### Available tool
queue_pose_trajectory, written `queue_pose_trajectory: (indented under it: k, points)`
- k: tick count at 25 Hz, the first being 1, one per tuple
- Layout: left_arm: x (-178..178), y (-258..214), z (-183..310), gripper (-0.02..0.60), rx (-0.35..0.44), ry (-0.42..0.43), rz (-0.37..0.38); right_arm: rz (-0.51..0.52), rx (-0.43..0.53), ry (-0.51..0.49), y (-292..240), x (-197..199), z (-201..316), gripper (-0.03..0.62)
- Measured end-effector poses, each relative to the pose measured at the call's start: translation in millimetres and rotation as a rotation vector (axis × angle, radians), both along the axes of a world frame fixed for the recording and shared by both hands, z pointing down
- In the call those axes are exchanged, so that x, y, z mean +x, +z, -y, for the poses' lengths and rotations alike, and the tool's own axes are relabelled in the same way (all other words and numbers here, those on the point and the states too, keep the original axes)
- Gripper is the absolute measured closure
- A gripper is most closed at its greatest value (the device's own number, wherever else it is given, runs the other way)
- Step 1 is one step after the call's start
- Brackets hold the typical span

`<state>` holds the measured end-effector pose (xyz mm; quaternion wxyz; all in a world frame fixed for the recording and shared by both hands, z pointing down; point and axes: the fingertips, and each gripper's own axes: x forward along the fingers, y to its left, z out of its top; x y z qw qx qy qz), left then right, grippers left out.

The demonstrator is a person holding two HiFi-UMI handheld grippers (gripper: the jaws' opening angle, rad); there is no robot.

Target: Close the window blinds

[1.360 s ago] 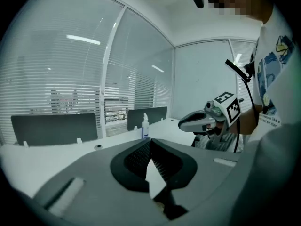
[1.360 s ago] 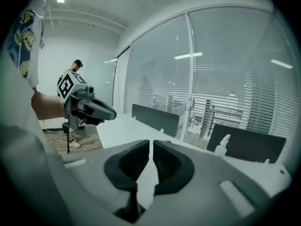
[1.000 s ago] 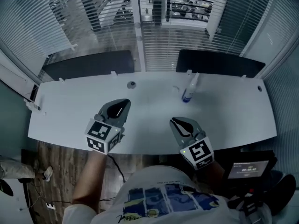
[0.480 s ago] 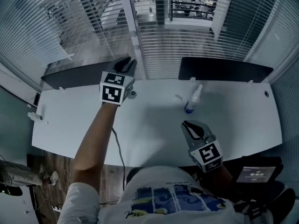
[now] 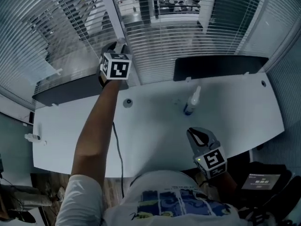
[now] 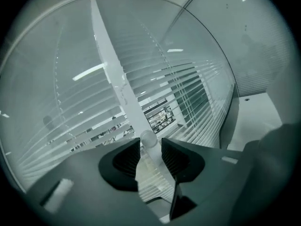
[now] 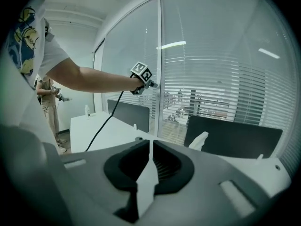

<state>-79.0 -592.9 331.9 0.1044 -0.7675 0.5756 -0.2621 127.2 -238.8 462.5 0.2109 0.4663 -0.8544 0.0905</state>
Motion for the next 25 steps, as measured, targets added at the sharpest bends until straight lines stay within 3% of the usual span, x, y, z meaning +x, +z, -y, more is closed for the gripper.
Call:
queue_pose_trajectory:
  k: [9,13,15,18,25]
  points:
    - [11.8,1.3,26.1,0.428,0.102,-0.014,0.226,-0.006,-0.024,0.064,7.6,8.8,2.2,0.579]
    - [13.5,5.3,31.7,0.439,0.107,-0.016,0.263,-0.009,-0.041,0.083,9.3,9.3,2.2,0.579]
    - [13.0,6.6,33.1,0.443,0.101,-0.022,0.233,-0.009,-0.042,0.087,11.6,7.7,3.1,0.579]
    - [8.4,3.8,31.1,0.446,0.058,-0.036,0.053,-0.010,-0.043,0.087,12.9,6.1,3.4,0.579]
    - [-1.0,8.4,34.1,0.448,-0.126,-0.090,-0.728,-0.015,-0.053,0.089,17.3,6.1,3.3,0.579]
